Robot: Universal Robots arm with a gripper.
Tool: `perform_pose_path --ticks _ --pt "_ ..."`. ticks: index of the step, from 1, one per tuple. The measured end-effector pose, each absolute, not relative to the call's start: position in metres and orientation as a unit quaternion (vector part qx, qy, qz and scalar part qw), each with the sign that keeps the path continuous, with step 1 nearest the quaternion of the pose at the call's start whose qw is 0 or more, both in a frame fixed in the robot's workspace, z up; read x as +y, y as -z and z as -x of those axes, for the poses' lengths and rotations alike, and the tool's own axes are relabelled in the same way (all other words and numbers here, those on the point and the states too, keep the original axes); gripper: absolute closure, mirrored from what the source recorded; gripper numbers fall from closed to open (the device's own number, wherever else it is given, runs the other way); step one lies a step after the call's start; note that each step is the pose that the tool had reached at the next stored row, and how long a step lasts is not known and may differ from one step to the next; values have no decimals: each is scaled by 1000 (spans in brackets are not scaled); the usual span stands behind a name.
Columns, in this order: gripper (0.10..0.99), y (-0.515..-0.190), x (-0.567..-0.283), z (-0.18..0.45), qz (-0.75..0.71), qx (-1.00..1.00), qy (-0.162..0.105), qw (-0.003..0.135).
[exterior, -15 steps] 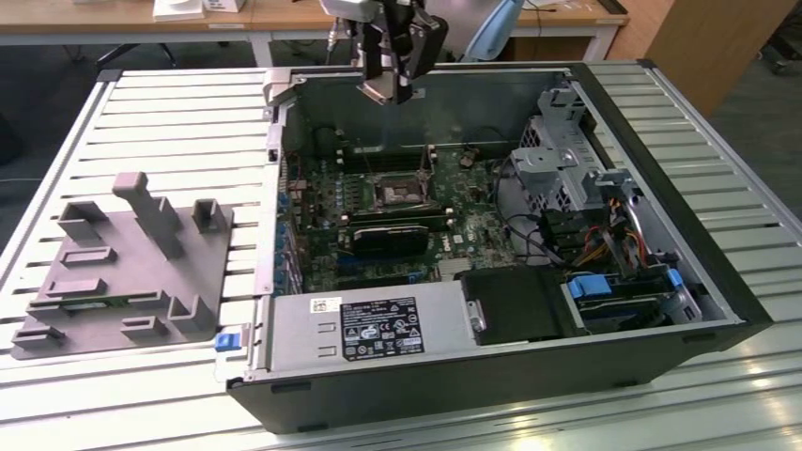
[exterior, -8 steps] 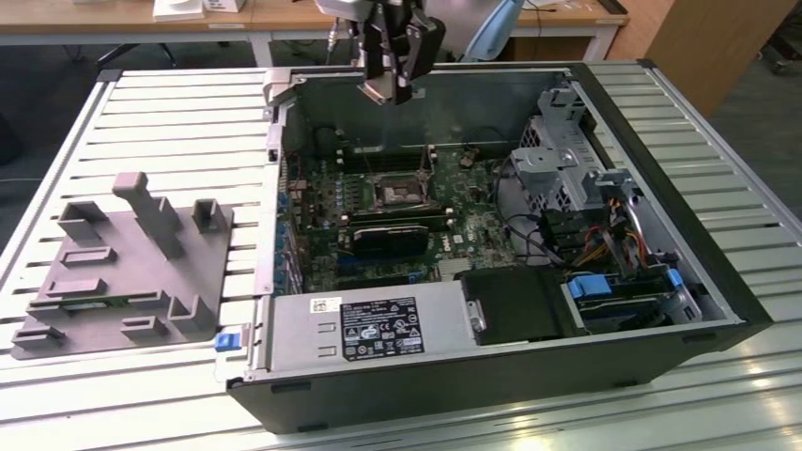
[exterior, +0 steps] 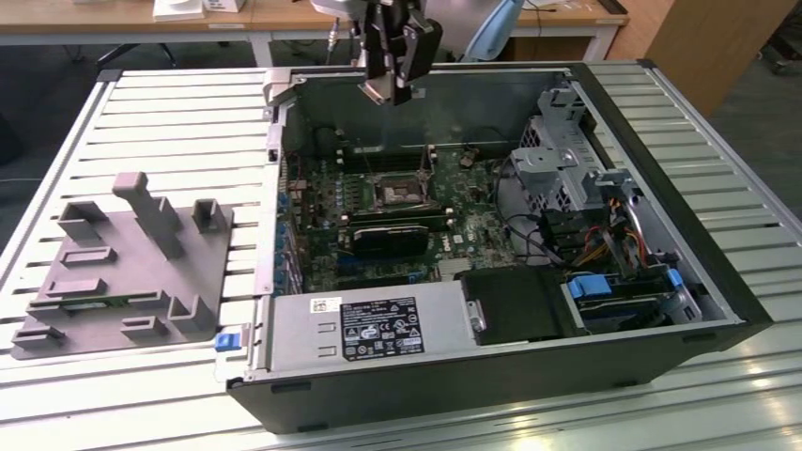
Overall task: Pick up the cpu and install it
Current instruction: 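Place the cpu into insertion slot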
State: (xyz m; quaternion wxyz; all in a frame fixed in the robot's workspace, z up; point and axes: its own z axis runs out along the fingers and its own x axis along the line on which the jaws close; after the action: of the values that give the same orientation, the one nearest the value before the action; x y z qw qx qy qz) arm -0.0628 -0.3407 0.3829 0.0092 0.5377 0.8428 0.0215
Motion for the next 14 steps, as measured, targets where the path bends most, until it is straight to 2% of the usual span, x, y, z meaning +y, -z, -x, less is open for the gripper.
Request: perform_pose_path --ticks 14 --pt "541 -382 -341 63 -584 812 -21 10"
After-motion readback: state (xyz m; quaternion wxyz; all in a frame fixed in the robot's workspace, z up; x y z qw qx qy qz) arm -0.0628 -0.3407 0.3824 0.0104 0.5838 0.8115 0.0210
